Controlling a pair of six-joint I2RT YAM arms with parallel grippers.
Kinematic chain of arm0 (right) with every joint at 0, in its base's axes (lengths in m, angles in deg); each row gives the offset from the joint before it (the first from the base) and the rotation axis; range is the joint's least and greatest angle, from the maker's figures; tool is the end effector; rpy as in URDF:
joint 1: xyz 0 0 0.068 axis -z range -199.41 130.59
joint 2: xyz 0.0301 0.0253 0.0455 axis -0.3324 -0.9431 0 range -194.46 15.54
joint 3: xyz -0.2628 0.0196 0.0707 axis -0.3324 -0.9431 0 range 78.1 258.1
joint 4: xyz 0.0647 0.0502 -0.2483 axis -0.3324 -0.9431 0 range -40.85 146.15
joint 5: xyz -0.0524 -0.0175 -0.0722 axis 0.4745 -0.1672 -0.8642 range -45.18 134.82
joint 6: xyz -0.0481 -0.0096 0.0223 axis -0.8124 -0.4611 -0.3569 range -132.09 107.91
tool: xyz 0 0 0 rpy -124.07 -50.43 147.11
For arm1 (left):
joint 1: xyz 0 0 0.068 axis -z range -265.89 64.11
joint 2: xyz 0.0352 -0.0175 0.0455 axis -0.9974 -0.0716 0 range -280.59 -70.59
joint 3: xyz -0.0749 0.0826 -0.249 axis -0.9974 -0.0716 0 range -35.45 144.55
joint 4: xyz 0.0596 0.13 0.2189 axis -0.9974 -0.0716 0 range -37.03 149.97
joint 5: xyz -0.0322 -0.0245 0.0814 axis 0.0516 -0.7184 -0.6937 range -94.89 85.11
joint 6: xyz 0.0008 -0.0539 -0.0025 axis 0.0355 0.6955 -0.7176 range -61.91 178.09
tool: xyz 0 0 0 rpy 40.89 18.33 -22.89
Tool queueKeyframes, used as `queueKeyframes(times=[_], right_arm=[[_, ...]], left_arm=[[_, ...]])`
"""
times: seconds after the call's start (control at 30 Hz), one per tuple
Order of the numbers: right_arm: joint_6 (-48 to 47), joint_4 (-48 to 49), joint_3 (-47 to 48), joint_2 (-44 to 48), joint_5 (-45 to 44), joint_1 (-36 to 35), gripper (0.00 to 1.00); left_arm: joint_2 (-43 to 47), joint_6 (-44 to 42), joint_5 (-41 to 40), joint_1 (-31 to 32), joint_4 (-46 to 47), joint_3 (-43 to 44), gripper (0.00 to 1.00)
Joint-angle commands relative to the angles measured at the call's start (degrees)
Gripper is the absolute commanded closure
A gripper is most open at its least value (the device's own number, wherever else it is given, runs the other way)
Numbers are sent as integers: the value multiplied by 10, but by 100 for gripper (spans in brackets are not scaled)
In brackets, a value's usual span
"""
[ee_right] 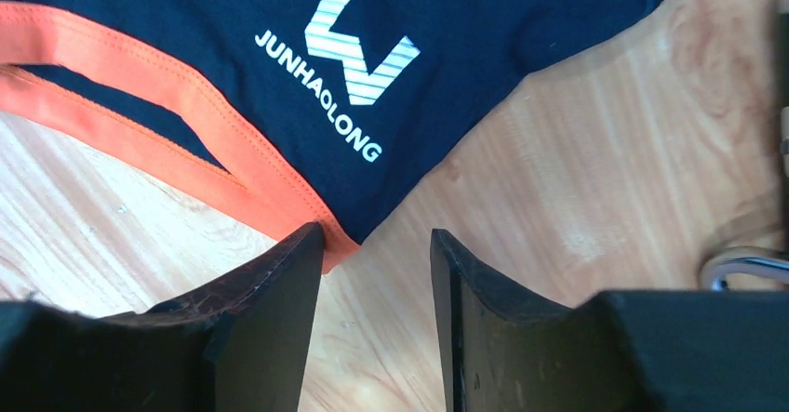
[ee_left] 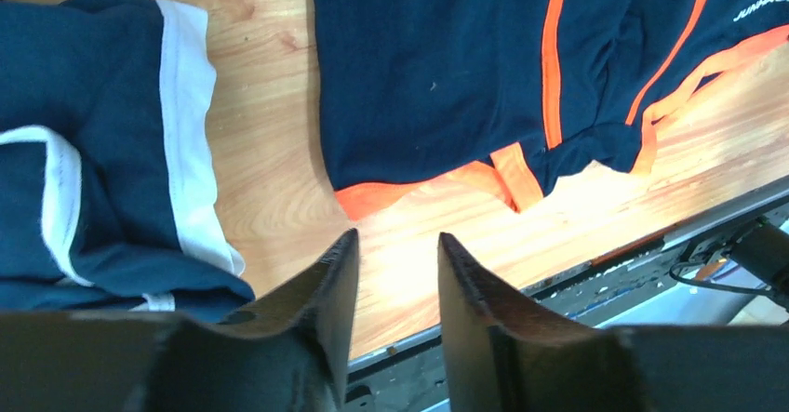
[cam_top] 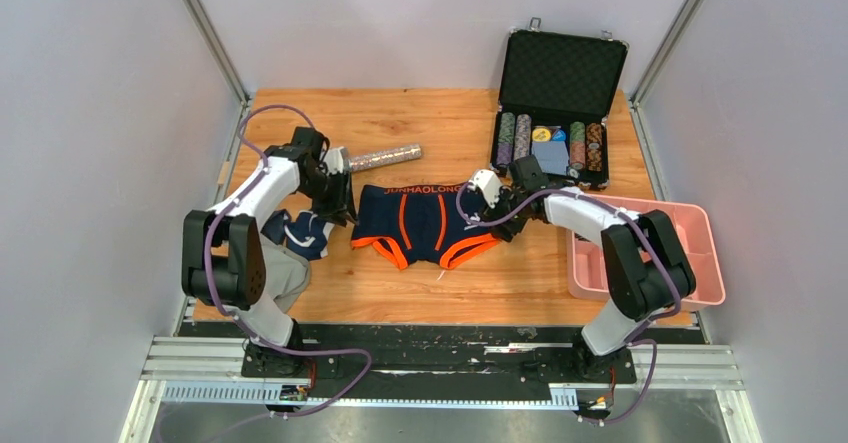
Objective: Roll the underwear
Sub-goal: Fold the underwear at the center of the board.
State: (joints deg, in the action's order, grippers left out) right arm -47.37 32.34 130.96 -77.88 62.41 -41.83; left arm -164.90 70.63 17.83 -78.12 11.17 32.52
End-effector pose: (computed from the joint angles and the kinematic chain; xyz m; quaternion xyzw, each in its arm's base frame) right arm 0.2802 0.1271 0.1660 -0.4947 0.8277 0.1235 0.2345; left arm 0.3087 -0.0561 0.2186 -0.0149 0.9724 -0.2146 0.0904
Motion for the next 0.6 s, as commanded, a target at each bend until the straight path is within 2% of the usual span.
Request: queueKeyframes(times=[0.0, 0.13, 0.27, 0.4, 0.57], right_arm=[[-29, -54, 67, 14, 49, 4, 51], [23, -65, 103, 74, 112, -28, 42], [38, -35, 108, 107, 135, -86, 39], [80, 15, 121, 90, 138, -128, 38], [107, 29, 154, 62, 145, -144, 38]], left_arm=[[56, -18, -16, -2, -18, -8, 53], [22, -43, -30, -6, 6, 50, 51], [-99, -52, -38, -9, 49, 151, 51], [-191, -64, -15, -12, 107, 216, 50], [-271, -83, -2, -13, 115, 263, 48]])
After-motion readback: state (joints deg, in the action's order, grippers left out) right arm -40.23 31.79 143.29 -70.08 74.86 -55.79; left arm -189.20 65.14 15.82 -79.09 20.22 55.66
